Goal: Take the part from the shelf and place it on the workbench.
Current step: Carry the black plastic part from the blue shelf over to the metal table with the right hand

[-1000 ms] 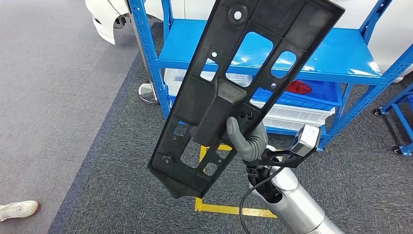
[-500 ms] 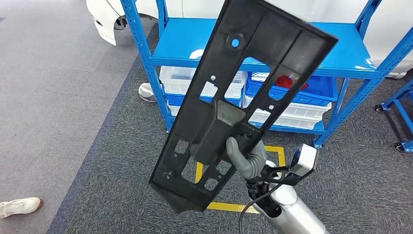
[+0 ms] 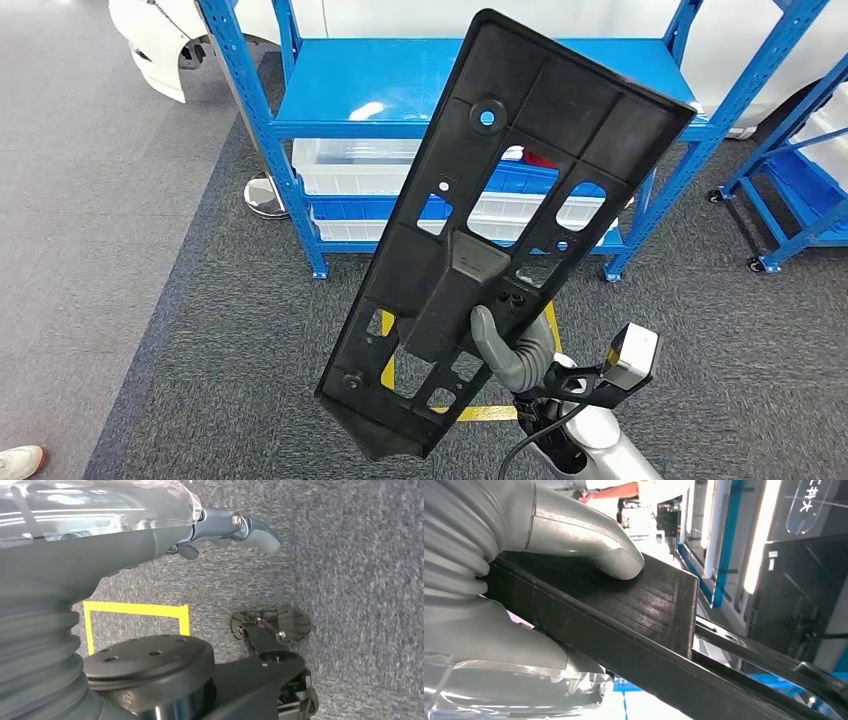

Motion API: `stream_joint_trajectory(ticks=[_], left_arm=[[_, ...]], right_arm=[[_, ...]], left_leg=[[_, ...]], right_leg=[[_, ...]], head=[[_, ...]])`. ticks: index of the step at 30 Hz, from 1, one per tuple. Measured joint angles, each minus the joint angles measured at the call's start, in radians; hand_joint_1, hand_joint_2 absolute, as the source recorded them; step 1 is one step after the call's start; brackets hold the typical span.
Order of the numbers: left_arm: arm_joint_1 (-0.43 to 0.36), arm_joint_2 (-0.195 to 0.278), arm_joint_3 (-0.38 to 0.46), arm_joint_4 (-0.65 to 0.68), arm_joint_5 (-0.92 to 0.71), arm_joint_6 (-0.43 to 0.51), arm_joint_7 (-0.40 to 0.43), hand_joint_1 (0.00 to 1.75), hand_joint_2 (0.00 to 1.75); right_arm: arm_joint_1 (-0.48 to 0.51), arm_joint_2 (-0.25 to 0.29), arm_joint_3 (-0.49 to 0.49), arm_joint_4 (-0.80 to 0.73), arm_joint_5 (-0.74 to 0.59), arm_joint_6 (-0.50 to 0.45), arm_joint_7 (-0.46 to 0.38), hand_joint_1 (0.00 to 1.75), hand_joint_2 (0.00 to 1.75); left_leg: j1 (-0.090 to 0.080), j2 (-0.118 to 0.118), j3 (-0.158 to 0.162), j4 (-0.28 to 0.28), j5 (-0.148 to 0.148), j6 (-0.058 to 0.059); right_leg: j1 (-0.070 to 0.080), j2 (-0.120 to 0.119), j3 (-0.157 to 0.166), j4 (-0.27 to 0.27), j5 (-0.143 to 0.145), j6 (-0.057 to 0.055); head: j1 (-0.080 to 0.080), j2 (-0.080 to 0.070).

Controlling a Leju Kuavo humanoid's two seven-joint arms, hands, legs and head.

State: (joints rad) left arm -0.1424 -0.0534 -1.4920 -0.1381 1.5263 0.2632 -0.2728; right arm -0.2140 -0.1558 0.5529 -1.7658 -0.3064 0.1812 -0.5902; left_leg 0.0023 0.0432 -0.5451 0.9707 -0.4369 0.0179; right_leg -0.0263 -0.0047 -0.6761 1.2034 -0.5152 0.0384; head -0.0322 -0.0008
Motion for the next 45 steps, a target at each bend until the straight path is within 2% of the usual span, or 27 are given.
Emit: stream_joint_trajectory(ticks=[1, 3, 6, 8, 9, 11, 12, 13, 14, 15, 17, 19, 20, 22, 24, 26, 28, 29, 30, 32, 34, 37, 39, 41, 43, 44, 45], left_arm=[[-0.001, -0.001, 0.000, 0.000, 0.000, 0.000, 0.000, 0.00, 1.75], [-0.003, -0.001, 0.000, 0.000, 0.000, 0.000, 0.001, 0.00, 1.75], [-0.004, -0.002, 0.000, 0.000, 0.000, 0.000, 0.003, 0.00, 1.75], [-0.005, -0.002, 0.000, 0.000, 0.000, 0.000, 0.003, 0.00, 1.75], [-0.005, -0.002, 0.000, 0.000, 0.000, 0.000, 0.003, 0.00, 1.75], [-0.003, -0.001, 0.000, 0.000, 0.000, 0.000, 0.003, 0.00, 1.75], [-0.001, -0.001, 0.000, 0.000, 0.000, 0.000, 0.003, 0.00, 1.75], [0.000, -0.001, 0.000, 0.000, 0.000, 0.000, 0.003, 0.00, 1.75], [0.000, -0.001, 0.000, 0.000, 0.000, 0.000, 0.003, 0.00, 1.75], [0.000, -0.001, 0.000, 0.000, 0.000, 0.000, 0.003, 0.00, 1.75], [-0.001, -0.001, 0.000, 0.000, 0.000, 0.000, 0.002, 0.00, 1.75], [-0.001, 0.000, 0.000, 0.000, 0.000, 0.000, 0.001, 0.00, 1.75], [-0.001, 0.000, 0.000, 0.000, 0.000, 0.000, 0.000, 0.00, 1.75], [-0.002, -0.001, -0.001, 0.000, 0.000, 0.000, 0.000, 0.00, 1.75], [-0.003, -0.002, -0.001, 0.000, -0.001, -0.001, -0.001, 0.00, 1.75], [0.002, -0.002, -0.001, 0.000, -0.001, -0.001, -0.001, 0.00, 1.75], [0.009, -0.002, -0.001, 0.000, 0.002, 0.000, 0.000, 0.00, 1.75], [0.010, -0.002, -0.001, 0.000, 0.004, 0.002, 0.000, 0.00, 1.75], [0.011, -0.002, -0.001, 0.000, 0.006, 0.003, 0.000, 0.00, 1.75], [0.010, -0.003, -0.001, 0.000, 0.010, 0.004, 0.000, 0.00, 1.75], [0.009, -0.004, -0.001, 0.000, 0.012, 0.004, 0.000, 0.00, 1.75], [0.008, -0.004, -0.001, 0.000, 0.012, 0.004, 0.003, 0.00, 1.75], [0.007, -0.004, -0.001, 0.000, 0.013, 0.004, 0.005, 0.00, 1.75], [0.009, -0.004, -0.001, 0.000, 0.013, 0.005, 0.008, 0.00, 1.75], [0.014, -0.004, -0.001, 0.000, 0.013, 0.006, 0.012, 0.00, 1.75], [0.015, -0.004, -0.001, 0.000, 0.012, 0.006, 0.013, 0.00, 1.75], [0.015, -0.004, -0.001, 0.000, 0.012, 0.007, 0.014, 0.00, 1.75]], right_arm=[[0.002, 0.000, -0.002, -0.004, 0.001, 0.000, 0.000, 1.55, 1.75], [0.004, 0.003, -0.005, -0.011, 0.001, 0.000, 0.001, 1.55, 1.75], [0.007, 0.008, -0.010, -0.017, 0.002, 0.000, 0.001, 1.55, 1.75], [0.007, 0.011, -0.012, -0.019, 0.002, 0.000, 0.002, 1.55, 1.75], [0.007, 0.014, -0.013, -0.019, 0.002, 0.001, 0.002, 1.55, 1.75], [0.006, 0.020, -0.013, -0.019, 0.002, 0.001, 0.003, 1.55, 1.75], [0.007, 0.021, -0.014, -0.019, 0.002, 0.001, 0.003, 1.55, 1.75], [0.008, 0.022, -0.014, -0.019, 0.002, 0.001, 0.004, 1.55, 1.75], [0.009, 0.022, -0.014, -0.019, 0.002, 0.001, 0.004, 1.55, 1.75], [0.009, 0.022, -0.014, -0.019, 0.002, 0.001, 0.005, 1.55, 1.75], [0.008, 0.024, -0.015, -0.020, 0.002, 0.002, 0.005, 1.55, 1.75], [0.007, 0.028, -0.015, -0.020, 0.002, 0.002, 0.006, 1.55, 1.75], [0.007, 0.029, -0.016, -0.021, 0.002, 0.002, 0.007, 1.55, 1.75], [0.013, 0.030, -0.019, -0.024, 0.004, 0.003, 0.006, 1.55, 1.75], [0.023, 0.029, -0.025, -0.030, 0.008, 0.004, 0.001, 1.55, 1.75], [0.037, 0.029, -0.029, -0.035, 0.017, 0.009, -0.007, 1.55, 1.75], [0.058, 0.029, -0.033, -0.038, 0.025, 0.017, -0.012, 1.55, 1.75], [0.068, 0.029, -0.034, -0.039, 0.029, 0.022, -0.015, 1.55, 1.75], [0.076, 0.029, -0.035, -0.039, 0.032, 0.027, -0.017, 1.55, 1.75], [0.084, 0.029, -0.037, -0.041, 0.037, 0.036, -0.021, 1.55, 1.75], [0.086, 0.029, -0.042, -0.043, 0.038, 0.040, -0.023, 1.55, 1.75], [0.088, 0.030, -0.053, -0.046, 0.038, 0.047, -0.023, 1.55, 1.75], [0.087, 0.032, -0.060, -0.050, 0.038, 0.053, -0.021, 1.55, 1.75], [0.087, 0.039, -0.065, -0.052, 0.039, 0.058, -0.017, 1.55, 1.75], [0.093, 0.047, -0.071, -0.053, 0.042, 0.067, -0.010, 1.55, 1.75], [0.097, 0.049, -0.075, -0.053, 0.044, 0.072, -0.007, 1.55, 1.75], [0.100, 0.050, -0.079, -0.053, 0.047, 0.076, -0.005, 1.55, 1.75]], left_leg=[[0.000, 0.008, -0.004, 0.012, -0.006, -0.005], [-0.003, 0.021, -0.011, 0.035, -0.019, -0.016], [-0.004, 0.037, -0.012, 0.042, -0.024, -0.033], [0.001, 0.018, -0.020, 0.067, -0.049, -0.045], [0.003, 0.000, -0.036, 0.106, -0.077, -0.050], [0.007, -0.026, -0.090, 0.237, -0.148, -0.057], [0.007, -0.030, -0.115, 0.297, -0.170, -0.057], [0.008, -0.032, -0.127, 0.327, -0.173, -0.056], [0.008, -0.034, -0.121, 0.317, -0.157, -0.054], [0.008, -0.040, -0.094, 0.266, -0.124, -0.050], [0.008, -0.083, -0.026, 0.123, -0.062, -0.038], [0.007, -0.118, 0.009, 0.045, -0.043, -0.030], [0.005, -0.118, 0.011, 0.038, -0.045, -0.028], [0.005, -0.097, 0.013, 0.026, -0.035, -0.019], [0.009, -0.070, 0.016, 0.008, -0.021, -0.005], [0.005, -0.043, 0.014, 0.001, -0.016, 0.003], [0.000, -0.014, 0.009, 0.004, -0.016, 0.004], [-0.001, -0.001, 0.007, 0.006, -0.017, 0.004], [-0.002, 0.012, 0.005, 0.010, -0.018, 0.004], [-0.006, 0.035, 0.003, 0.021, -0.025, -0.001], [-0.010, 0.052, 0.002, 0.032, -0.032, -0.009], [-0.010, 0.071, 0.003, 0.036, -0.036, -0.024], [-0.004, 0.037, -0.011, 0.073, -0.069, -0.037], [0.002, -0.014, -0.058, 0.188, -0.138, -0.047], [0.005, -0.030, -0.107, 0.307, -0.184, -0.052], [0.006, -0.031, -0.113, 0.323, -0.180, -0.053], [0.007, -0.034, -0.101, 0.298, -0.155, -0.052]], right_leg=[[-0.001, -0.019, 0.035, -0.066, 0.025, 0.000], [0.002, -0.043, 0.079, -0.154, 0.051, -0.013], [0.006, -0.026, 0.076, -0.159, 0.054, -0.039], [0.003, -0.011, 0.073, -0.165, 0.061, -0.052], [0.001, -0.004, 0.072, -0.167, 0.065, -0.057], [0.002, 0.014, 0.067, -0.167, 0.069, -0.062], [0.003, 0.024, 0.064, -0.167, 0.072, -0.063], [0.003, 0.036, 0.062, -0.167, 0.074, -0.062], [0.004, 0.048, 0.061, -0.167, 0.075, -0.061], [0.004, 0.061, 0.062, -0.167, 0.077, -0.059], [0.003, 0.083, 0.060, -0.167, 0.081, -0.052], [-0.001, 0.104, 0.053, -0.167, 0.089, -0.040], [-0.003, 0.115, 0.049, -0.170, 0.094, -0.032], [-0.004, 0.127, 0.043, -0.175, 0.100, -0.018], [0.002, 0.087, 0.022, -0.134, 0.068, -0.011], [0.005, 0.031, -0.030, -0.013, -0.004, -0.011], [0.004, 0.015, -0.070, 0.090, -0.047, -0.008], [0.004, 0.011, -0.063, 0.091, -0.041, -0.008], [0.004, 0.006, -0.037, 0.053, -0.019, -0.009], [0.010, -0.033, 0.048, -0.085, 0.032, -0.018], [0.018, -0.063, 0.092, -0.167, 0.049, -0.031], [0.020, -0.040, 0.088, -0.177, 0.055, -0.049], [0.014, -0.020, 0.085, -0.183, 0.064, -0.060], [0.011, 0.001, 0.080, -0.185, 0.070, -0.067], [0.012, 0.026, 0.076, -0.183, 0.073, -0.068], [0.012, 0.039, 0.075, -0.182, 0.074, -0.067], [0.012, 0.053, 0.074, -0.180, 0.076, -0.066]], head=[[0.000, 0.000], [0.000, 0.000], [0.000, 0.000], [0.000, 0.000], [0.000, 0.000], [0.000, 0.000], [0.000, 0.000], [0.000, 0.000], [0.000, 0.000], [0.000, 0.000], [0.000, 0.000], [0.000, 0.000], [0.000, 0.000], [0.000, 0.000], [0.000, 0.000], [0.001, 0.000], [0.001, 0.000], [0.001, 0.000], [0.001, 0.000], [0.001, 0.000], [0.001, 0.000], [0.001, 0.000], [0.001, 0.000], [0.001, 0.000], [0.001, 0.000], [0.001, 0.000], [0.001, 0.000]])
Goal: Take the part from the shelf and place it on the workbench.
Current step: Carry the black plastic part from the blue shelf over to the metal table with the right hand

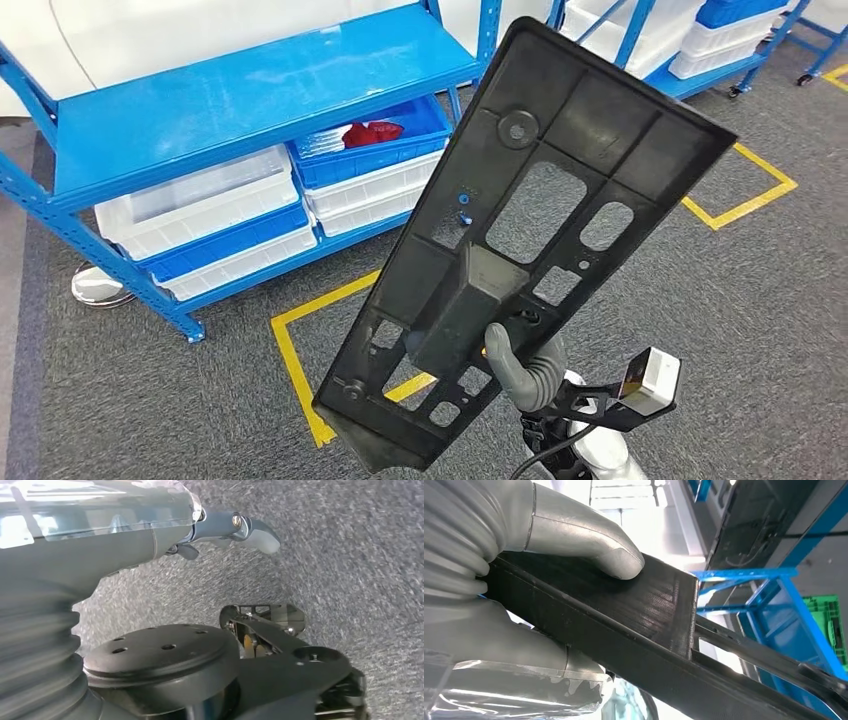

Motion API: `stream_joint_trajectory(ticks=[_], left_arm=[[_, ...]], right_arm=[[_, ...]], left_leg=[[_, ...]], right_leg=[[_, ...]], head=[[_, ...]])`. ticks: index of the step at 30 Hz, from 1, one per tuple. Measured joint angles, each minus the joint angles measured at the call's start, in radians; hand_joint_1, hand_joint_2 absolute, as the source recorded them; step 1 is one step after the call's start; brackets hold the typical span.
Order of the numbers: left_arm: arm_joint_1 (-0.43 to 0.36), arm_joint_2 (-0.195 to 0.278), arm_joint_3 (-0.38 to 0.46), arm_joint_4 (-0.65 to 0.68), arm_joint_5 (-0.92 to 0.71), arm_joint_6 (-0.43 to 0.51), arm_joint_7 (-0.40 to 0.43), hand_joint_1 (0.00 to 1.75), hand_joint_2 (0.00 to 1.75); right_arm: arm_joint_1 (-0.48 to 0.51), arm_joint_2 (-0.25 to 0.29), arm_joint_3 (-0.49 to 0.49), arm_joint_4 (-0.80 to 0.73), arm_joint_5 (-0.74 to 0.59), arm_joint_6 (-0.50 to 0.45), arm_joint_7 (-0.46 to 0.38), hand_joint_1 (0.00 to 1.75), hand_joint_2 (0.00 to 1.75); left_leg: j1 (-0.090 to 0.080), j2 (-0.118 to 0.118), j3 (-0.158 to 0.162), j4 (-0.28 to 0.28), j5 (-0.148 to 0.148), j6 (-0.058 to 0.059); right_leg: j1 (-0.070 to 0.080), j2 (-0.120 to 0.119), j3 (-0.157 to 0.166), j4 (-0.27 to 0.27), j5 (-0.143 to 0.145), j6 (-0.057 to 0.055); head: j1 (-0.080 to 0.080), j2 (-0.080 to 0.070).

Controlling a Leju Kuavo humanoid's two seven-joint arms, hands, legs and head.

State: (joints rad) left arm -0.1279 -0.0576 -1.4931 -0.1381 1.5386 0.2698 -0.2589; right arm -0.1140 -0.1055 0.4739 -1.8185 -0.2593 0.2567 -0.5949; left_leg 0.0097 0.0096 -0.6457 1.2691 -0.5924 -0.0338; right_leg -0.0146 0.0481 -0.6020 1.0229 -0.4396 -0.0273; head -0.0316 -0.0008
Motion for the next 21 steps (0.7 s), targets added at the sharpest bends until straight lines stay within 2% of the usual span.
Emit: stream_joint_trajectory(ticks=[1, 3, 4, 5, 7, 8, 9, 11, 12, 13, 14, 15, 16, 17, 19, 20, 21], left_arm=[[-0.001, 0.000, 0.000, 0.000, 0.000, 0.001, 0.000, 0.00, 1.75], [-0.001, 0.000, 0.000, 0.000, -0.001, 0.002, -0.002, 0.00, 1.75], [-0.001, 0.000, 0.000, 0.000, -0.002, 0.002, -0.003, 0.00, 1.75], [-0.001, 0.000, 0.000, 0.000, -0.003, 0.002, -0.004, 0.00, 1.75], [-0.003, 0.000, 0.000, 0.000, -0.006, 0.001, -0.005, 0.00, 1.75], [-0.005, -0.001, -0.001, 0.000, -0.008, 0.000, -0.006, 0.00, 1.75], [-0.007, -0.002, -0.001, 0.000, -0.010, 0.000, -0.006, 0.00, 1.75], [-0.007, -0.002, -0.001, 0.000, -0.010, 0.000, -0.005, 0.00, 1.75], [-0.006, -0.002, -0.001, 0.000, -0.010, 0.000, -0.005, 0.00, 1.75], [-0.003, -0.002, -0.001, 0.000, -0.008, 0.001, -0.004, 0.00, 1.75], [-0.002, -0.002, -0.001, 0.000, -0.006, 0.002, -0.004, 0.00, 1.75], [-0.002, -0.003, -0.001, 0.000, -0.003, 0.003, -0.003, 0.00, 1.75], [-0.002, -0.004, -0.001, 0.000, -0.001, 0.005, -0.002, 0.00, 1.75], [-0.003, -0.005, -0.001, 0.000, 0.001, 0.007, -0.001, 0.00, 1.75], [-0.004, -0.006, -0.001, 0.000, 0.004, 0.011, 0.001, 0.00, 1.75], [-0.004, -0.006, -0.001, 0.000, 0.005, 0.011, 0.003, 0.00, 1.75], [-0.004, -0.006, -0.001, 0.000, 0.006, 0.012, 0.003, 0.00, 1.75]], right_arm=[[0.002, 0.001, -0.003, 0.000, 0.003, 0.002, 0.001, 1.55, 1.75], [0.004, 0.004, -0.009, -0.004, 0.007, 0.004, 0.000, 1.55, 1.75], [0.006, 0.004, -0.011, -0.007, 0.009, 0.006, -0.002, 1.55, 1.75], [0.008, 0.004, -0.014, -0.010, 0.010, 0.007, -0.004, 1.55, 1.75], [0.016, 0.004, -0.021, -0.016, 0.011, 0.010, -0.006, 1.55, 1.75], [0.021, 0.004, -0.025, -0.019, 0.011, 0.011, -0.006, 1.55, 1.75], [0.025, 0.004, -0.029, -0.023, 0.012, 0.011, -0.007, 1.55, 1.75], [0.029, 0.004, -0.034, -0.028, 0.013, 0.012, -0.008, 1.55, 1.75], [0.033, 0.004, -0.035, -0.029, 0.014, 0.013, -0.008, 1.55, 1.75], [0.038, 0.004, -0.036, -0.030, 0.015, 0.015, -0.009, 1.55, 1.75], [0.044, 0.003, -0.036, -0.030, 0.016, 0.016, -0.010, 1.55, 1.75], [0.051, 0.003, -0.037, -0.030, 0.019, 0.018, -0.013, 1.55, 1.75], [0.055, 0.003, -0.037, -0.030, 0.022, 0.021, -0.016, 1.55, 1.75], [0.058, 0.003, -0.037, -0.031, 0.026, 0.025, -0.020, 1.55, 1.75], [0.061, 0.003, -0.037, -0.035, 0.033, 0.032, -0.029, 1.55, 1.75], [0.062, 0.004, -0.038, -0.038, 0.035, 0.034, -0.032, 1.55, 1.75], [0.062, 0.004, -0.038, -0.041, 0.038, 0.034, -0.034, 1.55, 1.75]], left_leg=[[0.001, -0.008, 0.028, -0.058, 0.037, 0.003], [0.003, -0.052, 0.091, -0.195, 0.095, 0.012], [0.003, -0.070, 0.110, -0.238, 0.106, 0.017], [0.002, -0.080, 0.117, -0.258, 0.106, 0.021], [0.002, -0.063, 0.118, -0.269, 0.109, 0.030], [0.003, -0.051, 0.119, -0.275, 0.115, 0.037], [0.004, -0.039, 0.119, -0.281, 0.121, 0.045], [0.002, -0.012, 0.116, -0.287, 0.127, 0.054], [0.000, 0.002, 0.114, -0.286, 0.127, 0.056], [-0.002, 0.017, 0.112, -0.285, 0.127, 0.057], [-0.004, 0.031, 0.111, -0.283, 0.127, 0.057], [-0.004, 0.045, 0.109, -0.281, 0.126, 0.057], [-0.005, 0.057, 0.109, -0.279, 0.124, 0.055], [-0.006, 0.068, 0.109, -0.276, 0.122, 0.053], [-0.012, 0.087, 0.108, -0.269, 0.116, 0.044], [-0.015, 0.095, 0.108, -0.266, 0.114, 0.040], [-0.017, 0.105, 0.108, -0.265, 0.113, 0.035]], right_leg=[[0.000, 0.014, 0.000, 0.001, 0.001, 0.002], [0.000, 0.039, -0.003, 0.003, 0.005, 0.009], [-0.001, 0.050, -0.007, 0.003, 0.008, 0.015], [-0.002, 0.060, -0.012, 0.003, 0.012, 0.023], [-0.006, 0.077, -0.021, 0.000, 0.021, 0.038], [-0.005, 0.069, -0.026, 0.005, 0.017, 0.044], [-0.003, 0.048, -0.037, 0.025, 0.002, 0.047], [-0.001, -0.010, -0.083, 0.127, -0.061, 0.051], [-0.001, -0.027, -0.112, 0.195, -0.095, 0.052], [-0.001, -0.035, -0.134, 0.251, -0.117, 0.055], [-0.002, -0.039, -0.140, 0.274, -0.121, 0.056], [-0.002, -0.043, -0.126, 0.258, -0.108, 0.056], [-0.001, -0.052, -0.093, 0.207, -0.081, 0.056], [0.000, -0.071, -0.050, 0.135, -0.055, 0.053], [0.007, -0.106, 0.009, 0.028, -0.027, 0.041], [0.010, -0.114, 0.017, 0.007, -0.026, 0.034], [0.013, -0.106, 0.015, 0.004, -0.026, 0.027]], head=[[0.000, 0.000], [0.000, 0.000], [0.000, 0.000], [0.000, 0.000], [0.000, 0.000], [0.000, 0.000], [0.000, 0.000], [0.000, 0.000], [0.000, 0.000], [0.000, 0.000], [0.000, 0.000], [0.000, 0.000], [0.000, 0.000], [0.000, 0.000], [0.000, 0.000], [0.000, 0.000], [0.000, 0.000]])
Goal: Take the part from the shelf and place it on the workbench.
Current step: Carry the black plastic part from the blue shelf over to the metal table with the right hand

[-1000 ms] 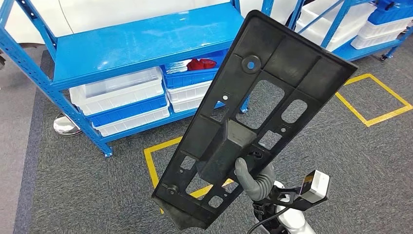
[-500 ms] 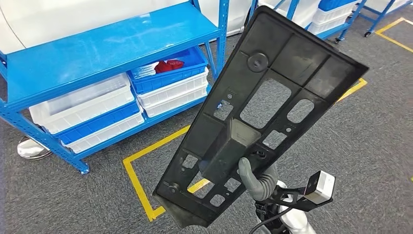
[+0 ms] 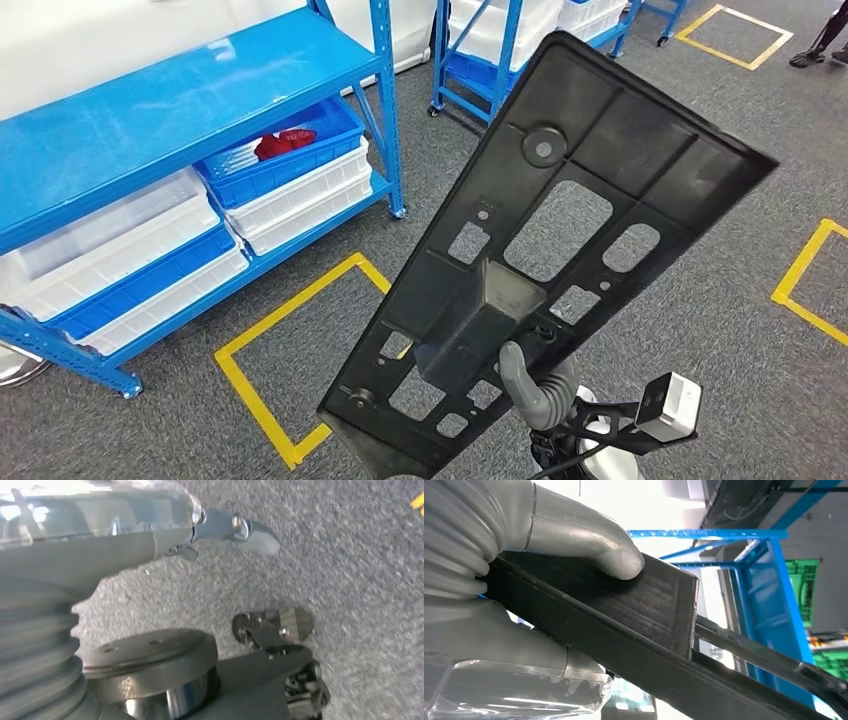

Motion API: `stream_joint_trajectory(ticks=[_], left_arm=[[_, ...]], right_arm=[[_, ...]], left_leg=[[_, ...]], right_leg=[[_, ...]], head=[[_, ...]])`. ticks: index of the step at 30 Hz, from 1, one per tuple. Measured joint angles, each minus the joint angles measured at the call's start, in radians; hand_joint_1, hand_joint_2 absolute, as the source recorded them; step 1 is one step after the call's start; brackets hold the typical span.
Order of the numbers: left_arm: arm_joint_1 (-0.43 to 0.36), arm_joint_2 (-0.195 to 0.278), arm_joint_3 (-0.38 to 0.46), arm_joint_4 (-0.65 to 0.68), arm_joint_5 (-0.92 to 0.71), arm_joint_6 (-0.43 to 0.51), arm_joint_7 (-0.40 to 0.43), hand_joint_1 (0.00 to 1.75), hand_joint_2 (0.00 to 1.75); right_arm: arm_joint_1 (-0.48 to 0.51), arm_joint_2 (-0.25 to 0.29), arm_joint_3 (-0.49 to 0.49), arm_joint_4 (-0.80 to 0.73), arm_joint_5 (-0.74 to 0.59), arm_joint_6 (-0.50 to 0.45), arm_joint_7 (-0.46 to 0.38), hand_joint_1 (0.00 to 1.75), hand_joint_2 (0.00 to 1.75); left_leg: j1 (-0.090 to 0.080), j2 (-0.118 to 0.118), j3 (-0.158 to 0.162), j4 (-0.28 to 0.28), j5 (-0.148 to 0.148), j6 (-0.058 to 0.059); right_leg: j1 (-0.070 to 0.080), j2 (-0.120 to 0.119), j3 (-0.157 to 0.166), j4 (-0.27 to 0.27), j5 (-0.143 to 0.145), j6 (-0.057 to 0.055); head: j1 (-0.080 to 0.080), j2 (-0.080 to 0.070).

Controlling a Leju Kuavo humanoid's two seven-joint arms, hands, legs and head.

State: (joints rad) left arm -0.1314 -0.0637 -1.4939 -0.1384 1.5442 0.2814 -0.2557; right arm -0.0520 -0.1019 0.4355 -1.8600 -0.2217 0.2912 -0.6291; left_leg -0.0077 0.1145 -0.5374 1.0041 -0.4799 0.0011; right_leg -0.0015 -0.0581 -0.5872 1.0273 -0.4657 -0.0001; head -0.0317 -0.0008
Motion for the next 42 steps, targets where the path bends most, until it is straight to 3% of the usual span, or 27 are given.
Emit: stream_joint_trajectory(ticks=[1, 3, 5, 6, 7, 8, 9, 10, 12, 14, 15, 17, 19, 21, 23, 24, 25, 26, 28, 30, 32, 34, 36, 38, 39, 40, 42], left_arm=[[-0.001, 0.000, 0.000, 0.000, 0.000, 0.000, 0.001, 0.00, 1.75], [-0.003, 0.000, 0.000, 0.000, 0.000, -0.001, 0.001, 0.00, 1.75], [-0.003, 0.000, 0.000, 0.000, -0.002, -0.003, 0.001, 0.00, 1.75], [0.000, 0.000, 0.000, 0.000, -0.004, -0.004, 0.001, 0.00, 1.75], [0.002, 0.000, 0.000, 0.000, -0.005, -0.006, 0.001, 0.00, 1.75], [0.004, 0.000, -0.001, 0.000, -0.007, -0.007, 0.001, 0.00, 1.75], [0.004, 0.000, -0.001, 0.000, -0.007, -0.009, 0.001, 0.00, 1.75], [0.004, 0.000, -0.001, 0.000, -0.007, -0.009, 0.001, 0.00, 1.75], [0.003, 0.000, -0.001, 0.000, -0.008, -0.010, 0.001, 0.00, 1.75], [0.004, 0.001, -0.002, 0.000, -0.008, -0.011, -0.001, 0.00, 1.75], [0.004, 0.001, -0.002, 0.000, -0.007, -0.012, -0.001, 0.00, 1.75], [0.003, 0.000, -0.002, 0.000, -0.006, -0.014, -0.002, 0.00, 1.75], [0.001, -0.001, -0.002, 0.000, -0.004, -0.013, -0.004, 0.00, 1.75], [0.003, -0.002, -0.002, 0.000, 0.001, -0.012, -0.005, 0.00, 1.75], [0.007, -0.002, -0.002, 0.000, 0.004, -0.011, -0.003, 0.00, 1.75], [0.008, -0.002, -0.002, 0.000, 0.005, -0.010, -0.001, 0.00, 1.75], [0.007, -0.002, -0.002, 0.000, 0.006, -0.009, 0.001, 0.00, 1.75], [0.006, -0.003, -0.002, 0.000, 0.007, -0.007, 0.003, 0.00, 1.75], [0.004, -0.004, -0.002, 0.000, 0.009, -0.004, 0.000, 0.00, 1.75], [0.004, -0.005, -0.001, 0.000, 0.010, -0.002, -0.007, 0.00, 1.75], [0.003, -0.005, -0.001, 0.000, 0.010, -0.003, -0.012, 0.00, 1.75], [0.003, -0.005, -0.001, 0.000, 0.010, -0.006, -0.014, 0.00, 1.75], [0.005, -0.005, -0.001, 0.000, 0.009, -0.010, -0.013, 0.00, 1.75], [0.009, -0.005, -0.001, 0.000, 0.008, -0.014, -0.010, 0.00, 1.75], [0.010, -0.005, -0.001, 0.000, 0.008, -0.015, -0.009, 0.00, 1.75], [0.009, -0.005, -0.001, 0.000, 0.007, -0.016, -0.009, 0.00, 1.75], [0.009, -0.004, -0.001, 0.000, 0.007, -0.015, -0.010, 0.00, 1.75]], right_arm=[[0.000, 0.000, -0.002, -0.004, 0.002, 0.000, 0.000, 1.55, 1.75], [-0.003, 0.000, -0.008, -0.014, 0.006, 0.001, 0.005, 1.55, 1.75], [-0.011, 0.003, -0.013, -0.026, 0.008, 0.000, 0.014, 1.55, 1.75], [-0.015, 0.004, -0.015, -0.031, 0.009, -0.001, 0.018, 1.55, 1.75], [-0.016, 0.006, -0.017, -0.036, 0.010, -0.003, 0.022, 1.55, 1.75], [-0.015, 0.006, -0.019, -0.041, 0.011, -0.004, 0.027, 1.55, 1.75], [-0.013, 0.006, -0.020, -0.045, 0.012, -0.005, 0.030, 1.55, 1.75], [-0.012, 0.006, -0.021, -0.049, 0.013, -0.005, 0.033, 1.55, 1.75], [-0.011, 0.007, -0.024, -0.059, 0.017, -0.007, 0.034, 1.55, 1.75], [-0.009, 0.008, -0.025, -0.067, 0.023, -0.009, 0.032, 1.55, 1.75], [-0.006, 0.009, -0.026, -0.070, 0.026, -0.011, 0.031, 1.55, 1.75], [0.004, 0.010, -0.029, -0.078, 0.031, -0.016, 0.029, 1.55, 1.75], [0.010, 0.010, -0.033, -0.084, 0.035, -0.018, 0.025, 1.55, 1.75], [0.019, 0.012, -0.035, -0.088, 0.040, -0.018, 0.019, 1.55, 1.75], [0.035, 0.017, -0.035, -0.088, 0.045, -0.017, 0.014, 1.55, 1.75], [0.041, 0.020, -0.035, -0.088, 0.050, -0.015, 0.013, 1.55, 1.75], [0.044, 0.023, -0.035, -0.089, 0.054, -0.012, 0.013, 1.55, 1.75], [0.043, 0.026, -0.035, -0.091, 0.059, -0.008, 0.014, 1.55, 1.75], [0.037, 0.031, -0.038, -0.095, 0.064, -0.001, 0.015, 1.55, 1.75], [0.032, 0.033, -0.049, -0.097, 0.063, 0.001, 0.012, 1.55, 1.75], [0.031, 0.033, -0.068, -0.097, 0.057, 0.001, 0.004, 1.55, 1.75], [0.032, 0.033, -0.089, -0.098, 0.052, 0.002, -0.004, 1.55, 1.75], [0.032, 0.033, -0.105, -0.099, 0.049, 0.004, -0.010, 1.55, 1.75], [0.037, 0.033, -0.118, -0.100, 0.048, 0.006, -0.015, 1.55, 1.75], [0.039, 0.033, -0.125, -0.100, 0.048, 0.006, -0.016, 1.55, 1.75], [0.042, 0.033, -0.132, -0.102, 0.048, 0.006, -0.017, 1.55, 1.75], [0.045, 0.033, -0.143, -0.109, 0.048, 0.006, -0.020, 1.55, 1.75]], left_leg=[[0.000, 0.007, 0.001, 0.000, -0.001, -0.005], [0.005, -0.021, -0.006, 0.022, -0.022, -0.017], [0.010, -0.077, -0.046, 0.119, -0.084, -0.027], [0.012, -0.094, -0.076, 0.190, -0.119, -0.030], [0.013, -0.100, -0.103, 0.252, -0.143, -0.031], [0.013, -0.103, -0.119, 0.288, -0.148, -0.032], [0.013, -0.104, -0.117, 0.283, -0.132, -0.031], [0.014, -0.109, -0.096, 0.239, -0.099, -0.028], [0.017, -0.151, -0.033, 0.097, -0.028, -0.019], [0.019, -0.193, 0.003, 0.013, -0.006, -0.012], [0.018, -0.197, 0.005, 0.005, -0.008, -0.009], [0.018, -0.174, 0.008, -0.005, -0.002, 0.001], [0.021, -0.146, 0.010, -0.017, 0.008, 0.016], [0.017, -0.117, 0.009, -0.021, 0.011, 0.024], [0.014, -0.087, 0.005, -0.020, 0.011, 0.025], [0.013, -0.073, 0.003, -0.018, 0.010, 0.025], [0.012, -0.060, 0.003, -0.017, 0.009, 0.024], [0.012, -0.047, 0.003, -0.015, 0.008, 0.022], [0.006, -0.028, 0.005, -0.011, 0.003, 0.015], [0.000, -0.010, 0.008, -0.009, -0.001, 0.007], [0.000, 0.003, 0.010, -0.007, -0.006, -0.003], [0.005, -0.030, -0.002, 0.029, -0.036, -0.015], [0.010, -0.083, -0.048, 0.142, -0.104, -0.022], [0.012, -0.102, -0.105, 0.268, -0.153, -0.026], [0.013, -0.104, -0.115, 0.289, -0.150, -0.026], [0.014, -0.106, -0.106, 0.267, -0.125, -0.025], [0.019, -0.135, -0.048, 0.138, -0.050, -0.022]], right_leg=[[-0.001, 0.012, -0.002, -0.001, 0.002, -0.006], [-0.005, 0.031, -0.005, -0.006, 0.009, -0.018], [-0.010, 0.052, -0.008, -0.008, 0.015, -0.026], [-0.010, 0.064, -0.010, -0.008, 0.016, -0.028], [-0.010, 0.077, -0.011, -0.007, 0.017, -0.029], [-0.010, 0.089, -0.012, -0.006, 0.018, -0.029], [-0.010, 0.103, -0.012, -0.005, 0.018, -0.029], [-0.010, 0.117, -0.011, -0.004, 0.019, -0.028], [-0.009, 0.144, -0.010, -0.002, 0.021, -0.023], [-0.011, 0.168, -0.018, -0.001, 0.026, -0.012], [-0.013, 0.180, -0.022, -0.003, 0.031, -0.004], [-0.015, 0.192, -0.029, -0.006, 0.037, 0.012], [-0.011, 0.146, -0.048, 0.033, 0.010, 0.021], [-0.011, 0.084, -0.102, 0.150, -0.057, 0.028], [-0.014, 0.068, -0.151, 0.263, -0.103, 0.033], [-0.015, 0.065, -0.152, 0.273, -0.099, 0.035], [-0.015, 0.059, -0.131, 0.242, -0.078, 0.035], [-0.015, 0.046, -0.091, 0.176, -0.047, 0.033], [-0.007, -0.004, -0.013, 0.038, -0.007, 0.020], [0.003, -0.025, 0.010, -0.012, -0.002, 0.005], [0.001, 0.000, 0.006, -0.015, 0.004, -0.007], [-0.005, 0.022, 0.005, -0.020, 0.011, -0.019], [-0.008, 0.045, 0.001, -0.021, 0.015, -0.026], [-0.008, 0.073, -0.003, -0.020, 0.018, -0.028], [-0.008, 0.087, -0.004, -0.020, 0.019, -0.027], [-0.008, 0.102, -0.003, -0.018, 0.019, -0.026], [-0.009, 0.129, -0.003, -0.014, 0.019, -0.022]], head=[[0.000, 0.000], [0.000, 0.000], [0.000, 0.000], [0.000, 0.000], [0.000, 0.000], [0.000, 0.000], [0.000, 0.000], [0.000, 0.000], [0.000, 0.000], [0.000, 0.000], [0.000, 0.000], [0.000, 0.000], [0.000, 0.000], [0.000, 0.000], [0.000, 0.000], [0.000, 0.000], [0.000, 0.000], [0.000, 0.000], [0.000, 0.000], [0.000, 0.000], [0.000, 0.000], [0.000, 0.000], [0.000, 0.000], [0.000, 0.000], [0.000, 0.000], [0.000, 0.000], [0.000, 0.000]])
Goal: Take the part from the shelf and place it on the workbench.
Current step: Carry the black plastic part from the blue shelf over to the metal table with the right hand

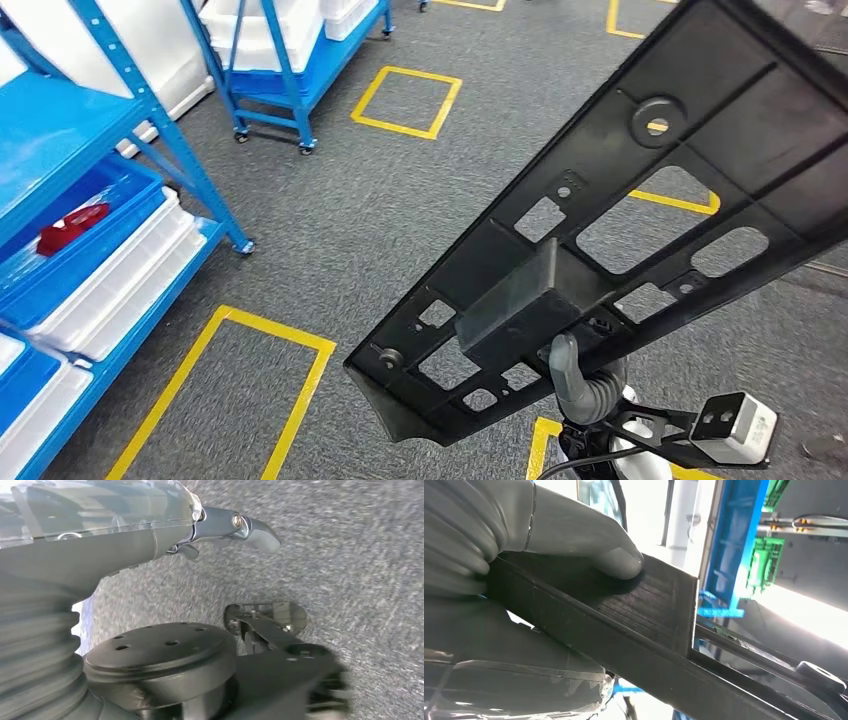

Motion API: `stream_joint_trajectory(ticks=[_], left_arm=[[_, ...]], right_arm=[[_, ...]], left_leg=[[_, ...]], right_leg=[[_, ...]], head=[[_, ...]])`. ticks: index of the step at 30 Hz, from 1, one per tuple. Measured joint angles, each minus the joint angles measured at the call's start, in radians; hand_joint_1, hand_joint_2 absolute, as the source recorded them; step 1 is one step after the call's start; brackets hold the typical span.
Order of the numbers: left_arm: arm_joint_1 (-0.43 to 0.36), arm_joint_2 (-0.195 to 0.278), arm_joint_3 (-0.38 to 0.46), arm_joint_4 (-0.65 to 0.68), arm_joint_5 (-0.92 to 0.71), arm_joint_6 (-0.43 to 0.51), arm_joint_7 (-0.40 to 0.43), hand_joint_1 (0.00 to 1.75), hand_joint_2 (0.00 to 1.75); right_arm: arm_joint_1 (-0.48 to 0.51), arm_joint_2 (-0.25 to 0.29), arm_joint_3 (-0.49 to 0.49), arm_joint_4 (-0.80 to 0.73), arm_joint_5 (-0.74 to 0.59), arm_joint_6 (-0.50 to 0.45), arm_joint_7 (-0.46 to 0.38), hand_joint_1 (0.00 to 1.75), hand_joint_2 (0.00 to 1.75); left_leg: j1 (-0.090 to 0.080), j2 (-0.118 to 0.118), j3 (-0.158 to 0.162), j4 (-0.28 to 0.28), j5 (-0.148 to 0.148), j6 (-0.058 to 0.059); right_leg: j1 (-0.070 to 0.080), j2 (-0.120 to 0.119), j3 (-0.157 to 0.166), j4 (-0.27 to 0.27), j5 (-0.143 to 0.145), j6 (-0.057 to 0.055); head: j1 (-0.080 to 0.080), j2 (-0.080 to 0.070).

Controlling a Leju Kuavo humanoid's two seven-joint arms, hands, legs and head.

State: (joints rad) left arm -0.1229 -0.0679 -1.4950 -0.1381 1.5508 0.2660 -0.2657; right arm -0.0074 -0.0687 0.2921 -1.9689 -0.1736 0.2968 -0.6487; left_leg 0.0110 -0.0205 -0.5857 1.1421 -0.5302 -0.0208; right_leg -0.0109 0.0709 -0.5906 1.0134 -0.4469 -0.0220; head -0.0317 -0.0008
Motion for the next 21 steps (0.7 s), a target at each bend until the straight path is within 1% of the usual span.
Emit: stream_joint_trajectory(ticks=[1, 2, 3, 4, 5, 6, 7, 8, 9, 10, 11, 12, 13, 14, 15, 16, 17, 18, 19, 20, 21], left_arm=[[0.000, 0.000, 0.000, 0.000, 0.000, 0.000, -0.001, 0.00, 1.75], [0.000, 0.001, 0.000, 0.000, -0.001, 0.000, -0.002, 0.00, 1.75], [0.000, 0.001, 0.000, 0.000, -0.002, 0.000, -0.003, 0.00, 1.75], [-0.001, 0.001, 0.000, 0.000, -0.002, 0.000, -0.004, 0.00, 1.75], [-0.001, 0.000, 0.000, 0.000, -0.003, -0.001, -0.005, 0.00, 1.75], [-0.002, 0.000, 0.000, 0.000, -0.004, -0.002, -0.006, 0.00, 1.75], [-0.004, 0.000, 0.000, 0.000, -0.005, -0.002, -0.007, 0.00, 1.75], [-0.004, 0.000, 0.000, 0.000, -0.005, -0.002, -0.008, 0.00, 1.75], [-0.003, 0.000, -0.001, 0.000, -0.005, -0.003, -0.008, 0.00, 1.75], [-0.002, 0.000, -0.001, 0.000, -0.006, -0.003, -0.008, 0.00, 1.75], [0.000, 0.000, -0.001, 0.000, -0.006, -0.003, -0.007, 0.00, 1.75], [0.001, 0.000, -0.001, 0.000, -0.006, -0.003, -0.007, 0.00, 1.75], [0.000, 0.000, -0.002, 0.000, -0.007, -0.003, -0.007, 0.00, 1.75], [-0.001, 0.000, -0.002, 0.000, -0.007, -0.003, -0.005, 0.00, 1.75], [-0.003, 0.000, -0.003, 0.000, -0.008, -0.003, -0.004, 0.00, 1.75], [-0.004, -0.001, -0.003, 0.000, -0.009, -0.003, -0.002, 0.00, 1.75], [-0.005, -0.001, -0.004, 0.000, -0.010, -0.003, -0.001, 0.00, 1.75], [-0.005, -0.001, -0.004, 0.000, -0.011, -0.003, 0.000, 0.00, 1.75], [-0.005, -0.001, -0.004, 0.000, -0.011, -0.003, 0.001, 0.00, 1.75], [-0.006, -0.001, -0.004, 0.000, -0.011, -0.003, 0.002, 0.00, 1.75], [-0.008, -0.001, -0.004, 0.000, -0.011, -0.003, 0.002, 0.00, 1.75]], right_arm=[[0.001, 0.000, -0.005, -0.005, 0.000, -0.001, -0.001, 1.55, 1.75], [0.002, 0.000, -0.010, -0.010, 0.000, -0.003, -0.002, 1.55, 1.75], [0.006, 0.000, -0.015, -0.015, 0.001, -0.005, -0.003, 1.55, 1.75], [0.011, 0.000, -0.020, -0.021, 0.002, -0.008, -0.003, 1.55, 1.75], [0.018, 0.000, -0.024, -0.026, 0.003, -0.009, -0.004, 1.55, 1.75], [0.024, 0.000, -0.028, -0.032, 0.004, -0.010, -0.004, 1.55, 1.75], [0.027, 0.000, -0.032, -0.036, 0.005, -0.011, -0.004, 1.55, 1.75], [0.029, 0.000, -0.035, -0.039, 0.006, -0.011, -0.004, 1.55, 1.75], [0.030, 0.000, -0.037, -0.040, 0.007, -0.011, -0.004, 1.55, 1.75], [0.032, 0.000, -0.039, -0.041, 0.008, -0.011, -0.004, 1.55, 1.75], [0.035, 0.000, -0.042, -0.041, 0.009, -0.011, -0.004, 1.55, 1.75], [0.040, 0.000, -0.044, -0.042, 0.011, -0.011, -0.004, 1.55, 1.75], [0.045, 0.000, -0.047, -0.043, 0.012, -0.011, -0.004, 1.55, 1.75], [0.049, 0.000, -0.050, -0.046, 0.014, -0.012, -0.004, 1.55, 1.75], [0.053, 0.000, -0.052, -0.050, 0.017, -0.012, -0.004, 1.55, 1.75], [0.056, 0.000, -0.054, -0.055, 0.020, -0.012, -0.004, 1.55, 1.75], [0.058, 0.002, -0.055, -0.060, 0.023, -0.012, -0.004, 1.55, 1.75], [0.059, 0.003, -0.056, -0.064, 0.026, -0.012, -0.005, 1.55, 1.75], [0.061, 0.004, -0.057, -0.068, 0.028, -0.012, -0.005, 1.55, 1.75], [0.062, 0.005, -0.057, -0.070, 0.030, -0.011, -0.005, 1.55, 1.75], [0.063, 0.005, -0.058, -0.072, 0.030, -0.011, -0.005, 1.55, 1.75]], left_leg=[[0.003, -0.023, 0.028, -0.065, 0.026, 0.002], [0.004, -0.043, 0.045, -0.107, 0.037, 0.005], [0.004, -0.055, 0.052, -0.125, 0.037, 0.009], [0.002, -0.050, 0.053, -0.130, 0.036, 0.013], [0.002, -0.040, 0.053, -0.132, 0.039, 0.020], [0.003, -0.030, 0.053, -0.136, 0.042, 0.027], [0.003, -0.018, 0.054, -0.140, 0.046, 0.034], [0.003, -0.004, 0.055, -0.144, 0.048, 0.040], [0.001, 0.010, 0.055, -0.144, 0.048, 0.044], [-0.002, 0.025, 0.054, -0.144, 0.048, 0.047], [-0.004, 0.040, 0.053, -0.144, 0.047, 0.048], [-0.006, 0.054, 0.053, -0.144, 0.046, 0.049], [-0.008, 0.068, 0.053, -0.144, 0.046, 0.049], [-0.009, 0.079, 0.054, -0.144, 0.045, 0.048], [-0.010, 0.090, 0.056, -0.144, 0.043, 0.047], [-0.013, 0.099, 0.058, -0.143, 0.041, 0.044], [-0.016, 0.107, 0.060, -0.142, 0.038, 0.040], [-0.019, 0.116, 0.061, -0.142, 0.036, 0.035], [-0.020, 0.125, 0.062, -0.142, 0.034, 0.031], [-0.021, 0.136, 0.064, -0.143, 0.033, 0.027], [-0.019, 0.135, 0.066, -0.139, 0.028, 0.022]], right_leg=[[0.000, 0.013, -0.003, 0.004, 0.000, 0.005], [0.000, 0.025, -0.008, 0.007, 0.002, 0.011], [-0.001, 0.035, -0.014, 0.008, 0.005, 0.019], [-0.002, 0.046, -0.019, 0.008, 0.009, 0.027], [-0.004, 0.052, -0.023, 0.007, 0.011, 0.034], [-0.004, 0.043, -0.027, 0.011, 0.009, 0.040], [-0.002, 0.020, -0.036, 0.029, -0.004, 0.044], [-0.001, -0.008, -0.053, 0.068, -0.028, 0.048], [-0.001, -0.038, -0.080, 0.128, -0.061, 0.051], [-0.002, -0.054, -0.113, 0.200, -0.095, 0.053], [-0.003, -0.061, -0.140, 0.259, -0.117, 0.055], [-0.004, -0.064, -0.152, 0.290, -0.123, 0.056], [-0.004, -0.067, -0.143, 0.279, -0.110, 0.055], [-0.003, -0.074, -0.112, 0.226, -0.081, 0.053], [-0.001, -0.093, -0.069, 0.151, -0.051, 0.049], [0.004, -0.114, -0.030, 0.082, -0.031, 0.043], [0.009, -0.129, -0.004, 0.032, -0.020, 0.036], [0.014, -0.137, 0.007, 0.009, -0.018, 0.030], [0.018, -0.131, 0.005, 0.005, -0.019, 0.025], [0.016, -0.119, 0.003, 0.003, -0.017, 0.020], [0.014, -0.108, 0.004, 0.000, -0.015, 0.015]], head=[[0.000, 0.000], [0.000, 0.000], [0.000, 0.000], [0.000, 0.000], [0.000, 0.000], [0.000, 0.000], [0.000, 0.000], [0.000, 0.000], [0.000, 0.000], [0.000, 0.000], [0.000, 0.000], [0.000, 0.000], [0.000, 0.000], [0.000, 0.000], [0.000, 0.000], [0.000, 0.000], [0.000, 0.000], [0.000, 0.000], [0.000, 0.000], [0.000, 0.000], [0.000, 0.000]])
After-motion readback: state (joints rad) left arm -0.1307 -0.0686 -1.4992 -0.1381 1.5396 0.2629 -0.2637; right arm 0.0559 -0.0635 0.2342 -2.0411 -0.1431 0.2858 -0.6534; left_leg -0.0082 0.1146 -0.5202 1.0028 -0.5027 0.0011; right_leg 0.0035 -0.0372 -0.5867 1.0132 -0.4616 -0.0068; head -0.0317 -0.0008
